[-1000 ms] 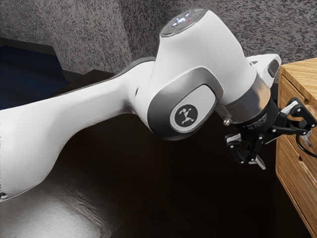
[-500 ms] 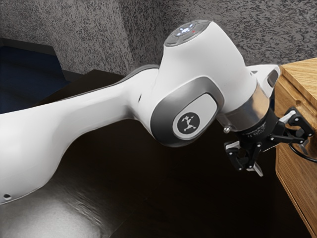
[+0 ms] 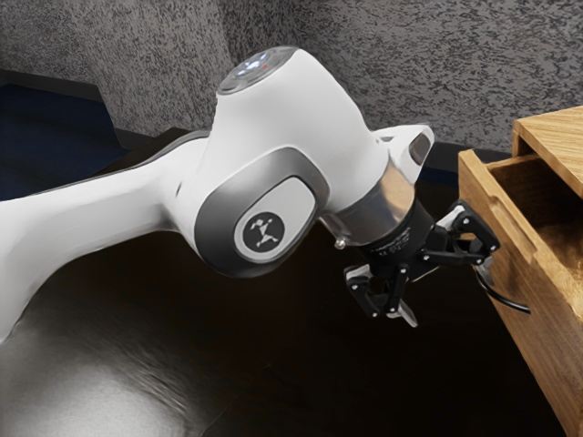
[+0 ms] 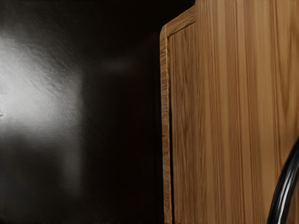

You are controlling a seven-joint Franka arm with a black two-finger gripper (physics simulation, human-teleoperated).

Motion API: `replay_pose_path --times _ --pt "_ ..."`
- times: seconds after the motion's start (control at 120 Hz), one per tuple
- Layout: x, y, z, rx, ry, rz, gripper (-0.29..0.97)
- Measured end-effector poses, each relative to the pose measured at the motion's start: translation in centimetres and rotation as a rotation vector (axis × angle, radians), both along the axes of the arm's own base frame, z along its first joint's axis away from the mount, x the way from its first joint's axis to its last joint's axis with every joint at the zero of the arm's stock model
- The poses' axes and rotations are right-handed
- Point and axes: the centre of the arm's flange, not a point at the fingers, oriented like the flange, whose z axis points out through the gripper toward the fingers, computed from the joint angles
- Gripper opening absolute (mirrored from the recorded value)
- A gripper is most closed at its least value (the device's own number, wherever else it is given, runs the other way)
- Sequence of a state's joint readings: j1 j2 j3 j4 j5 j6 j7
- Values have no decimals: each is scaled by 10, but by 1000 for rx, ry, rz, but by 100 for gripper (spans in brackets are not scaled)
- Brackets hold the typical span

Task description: Pull the drawer handle with one arm to open the drawer

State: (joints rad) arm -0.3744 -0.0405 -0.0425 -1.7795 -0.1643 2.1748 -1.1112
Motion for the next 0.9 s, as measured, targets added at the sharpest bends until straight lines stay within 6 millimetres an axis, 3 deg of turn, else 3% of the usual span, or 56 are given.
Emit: replay_pose_path --times 0.15,0.408,0.625,0.783,0.9 --pt "-12 22 3 -5 -5 24 68" --pt "-39 89 4 -22 -12 110 68" --pt "-62 134 16 -48 -32 160 68" --pt "-57 155 17 31 19 162 68" --pt "-43 162 29 172 72 123 68"
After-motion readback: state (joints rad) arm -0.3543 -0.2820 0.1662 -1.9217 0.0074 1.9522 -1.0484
